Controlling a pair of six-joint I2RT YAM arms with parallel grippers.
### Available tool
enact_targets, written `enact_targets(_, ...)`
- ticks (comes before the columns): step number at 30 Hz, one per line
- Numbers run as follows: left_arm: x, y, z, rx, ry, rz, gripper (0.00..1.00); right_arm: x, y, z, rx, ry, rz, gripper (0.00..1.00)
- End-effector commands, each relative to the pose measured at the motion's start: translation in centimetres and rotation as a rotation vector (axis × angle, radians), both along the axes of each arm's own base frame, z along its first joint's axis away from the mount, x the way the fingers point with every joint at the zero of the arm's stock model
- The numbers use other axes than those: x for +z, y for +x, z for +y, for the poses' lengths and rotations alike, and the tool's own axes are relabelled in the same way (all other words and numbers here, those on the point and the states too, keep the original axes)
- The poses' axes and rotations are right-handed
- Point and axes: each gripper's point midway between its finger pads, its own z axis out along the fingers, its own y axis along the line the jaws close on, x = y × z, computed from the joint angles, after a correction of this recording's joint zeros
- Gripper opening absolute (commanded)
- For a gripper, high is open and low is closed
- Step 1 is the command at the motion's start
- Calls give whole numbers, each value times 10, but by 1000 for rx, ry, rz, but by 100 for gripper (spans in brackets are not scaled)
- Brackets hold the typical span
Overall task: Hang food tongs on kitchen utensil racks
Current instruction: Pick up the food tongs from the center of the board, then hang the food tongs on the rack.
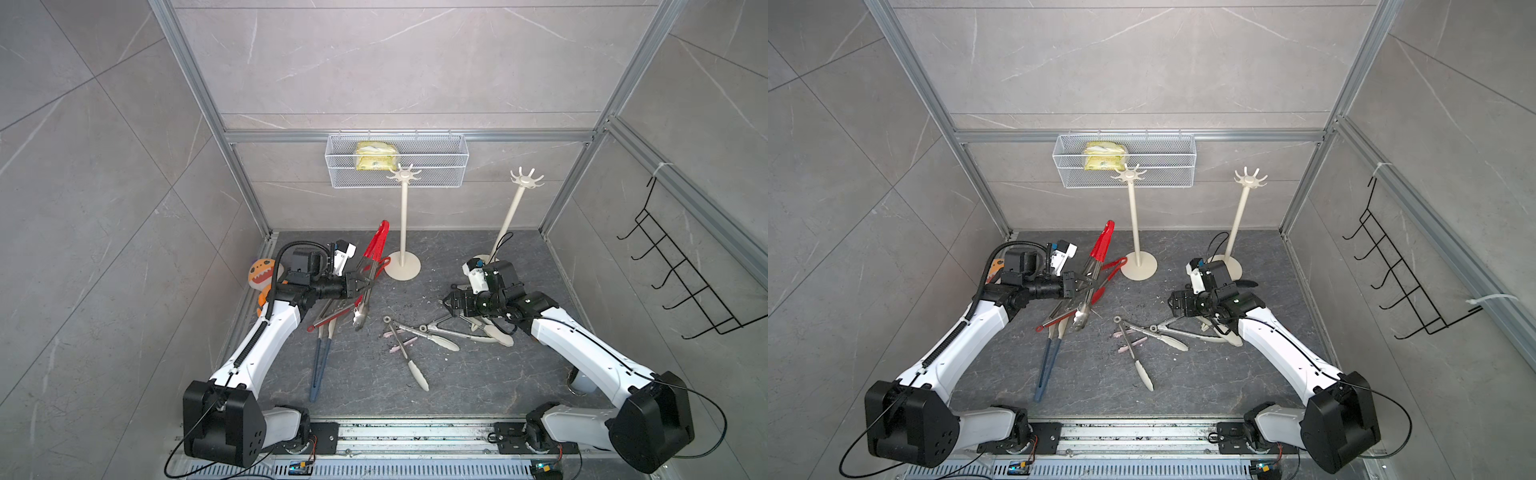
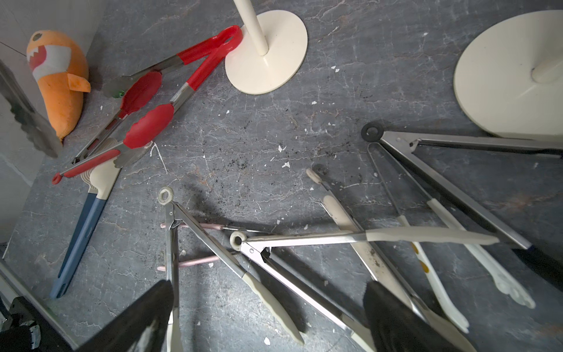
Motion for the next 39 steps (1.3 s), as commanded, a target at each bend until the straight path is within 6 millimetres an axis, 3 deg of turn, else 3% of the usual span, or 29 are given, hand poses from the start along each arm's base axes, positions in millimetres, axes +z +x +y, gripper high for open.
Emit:
enact_targets(1, 27, 3, 1, 19, 11, -199, 3, 9, 2, 6, 4, 26, 2, 100)
enact_targets(24, 51, 9, 8, 193, 129, -529, 2, 23, 4, 8, -1, 43, -26, 100)
enact_targets(29, 54, 15, 12, 240, 147, -562, 2, 25, 5, 9, -1, 40, -30, 100)
enact_targets(39, 75, 35, 2, 250, 105, -581, 2, 28, 6, 10, 4, 39, -36, 100)
